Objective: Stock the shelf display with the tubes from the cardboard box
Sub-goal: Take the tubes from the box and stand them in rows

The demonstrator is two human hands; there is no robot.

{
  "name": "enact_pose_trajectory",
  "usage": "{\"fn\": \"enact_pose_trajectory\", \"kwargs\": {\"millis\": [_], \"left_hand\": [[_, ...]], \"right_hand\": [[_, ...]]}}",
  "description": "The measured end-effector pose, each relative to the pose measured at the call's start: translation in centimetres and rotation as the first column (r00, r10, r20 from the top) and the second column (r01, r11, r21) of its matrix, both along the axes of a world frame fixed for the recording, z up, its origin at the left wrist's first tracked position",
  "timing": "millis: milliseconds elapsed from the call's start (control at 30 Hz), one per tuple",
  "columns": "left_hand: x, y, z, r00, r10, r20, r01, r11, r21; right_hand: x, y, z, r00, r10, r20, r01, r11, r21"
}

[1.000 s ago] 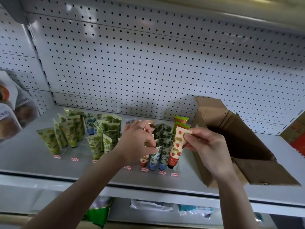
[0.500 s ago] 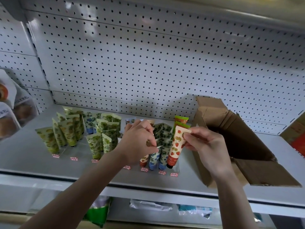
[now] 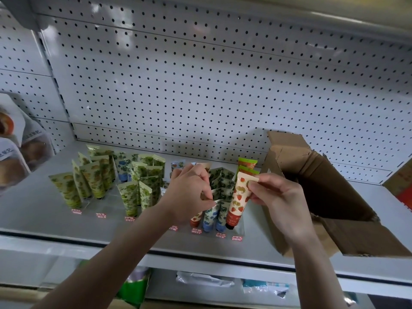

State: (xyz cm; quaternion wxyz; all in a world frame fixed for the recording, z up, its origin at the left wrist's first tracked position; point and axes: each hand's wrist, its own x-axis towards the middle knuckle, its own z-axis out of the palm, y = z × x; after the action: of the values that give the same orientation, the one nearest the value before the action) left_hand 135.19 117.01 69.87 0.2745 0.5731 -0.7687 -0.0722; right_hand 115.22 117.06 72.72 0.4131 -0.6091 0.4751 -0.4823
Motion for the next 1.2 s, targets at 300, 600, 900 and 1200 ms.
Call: {"fn": "enact_pose_trajectory", "kwargs": {"millis": [300,600,900,1200], "left_hand": [[0.6,0.2,1.6,0.997,-0.011,-0.076,0.009,1.0,-0.028],[3.0,1.3,6.0,0.949,-0.026,-0.314,-0.003,0.996,-0.09],[9.5,2.3,9.7,0.936,0.127,-0.327,-0.204,0.955,-0.213],[16.9,2.2,7.3,0.893,0.35,-0.282,-0.418,0.878,-0.235]], "right_hand": [[0.0,0.3,0.8,1.0,-0.011,0.016,0.011,1.0,-0.019],[1.2,0.1,1.5,0.998,-0.003,0.06,0.004,1.0,-0.022],[3.9,0.2,2.1,0.998,0.007,0.058,-0.001,0.996,-0.089],[8.2,0.8,3.0,0.995,-0.029,0.091,0.041,0.99,-0.137]]}}
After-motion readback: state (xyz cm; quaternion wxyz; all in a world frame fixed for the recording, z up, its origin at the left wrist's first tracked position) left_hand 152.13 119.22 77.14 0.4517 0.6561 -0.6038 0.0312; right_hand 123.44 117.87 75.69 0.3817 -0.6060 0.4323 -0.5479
